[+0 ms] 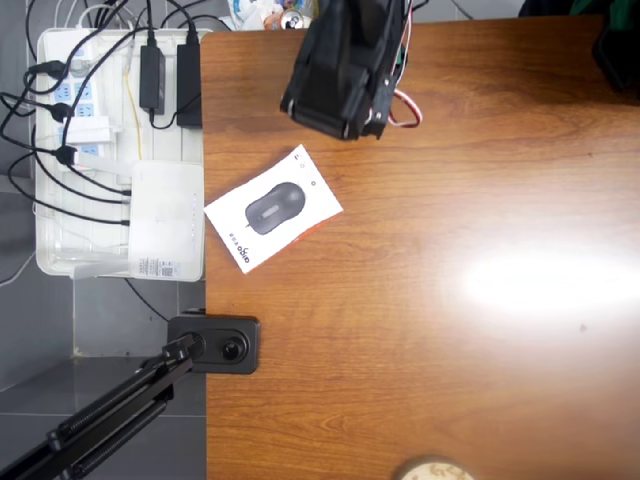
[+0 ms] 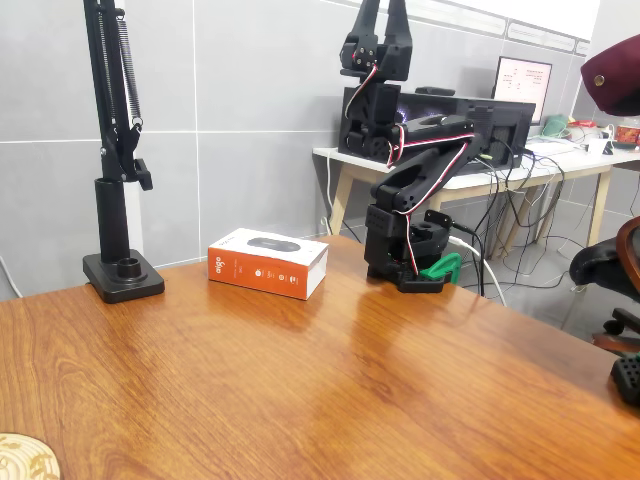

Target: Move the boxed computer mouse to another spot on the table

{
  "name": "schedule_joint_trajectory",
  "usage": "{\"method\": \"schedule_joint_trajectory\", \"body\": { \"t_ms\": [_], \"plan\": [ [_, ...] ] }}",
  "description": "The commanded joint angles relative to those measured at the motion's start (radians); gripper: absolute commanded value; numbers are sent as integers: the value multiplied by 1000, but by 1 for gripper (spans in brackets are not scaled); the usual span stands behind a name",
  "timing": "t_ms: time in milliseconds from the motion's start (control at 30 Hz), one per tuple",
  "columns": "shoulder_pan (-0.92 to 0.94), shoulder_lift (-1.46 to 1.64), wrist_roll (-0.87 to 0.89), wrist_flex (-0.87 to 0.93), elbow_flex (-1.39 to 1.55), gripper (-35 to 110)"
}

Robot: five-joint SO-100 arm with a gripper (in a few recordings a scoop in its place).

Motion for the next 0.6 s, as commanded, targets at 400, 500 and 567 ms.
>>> {"method": "schedule_joint_trajectory", "body": {
  "t_ms": [400, 500, 567],
  "plan": [
    [-64, 164, -6, 6, 66, 0],
    [-75, 295, -11, 18, 156, 0],
    [-86, 319, -8, 18, 156, 0]
  ]
}}
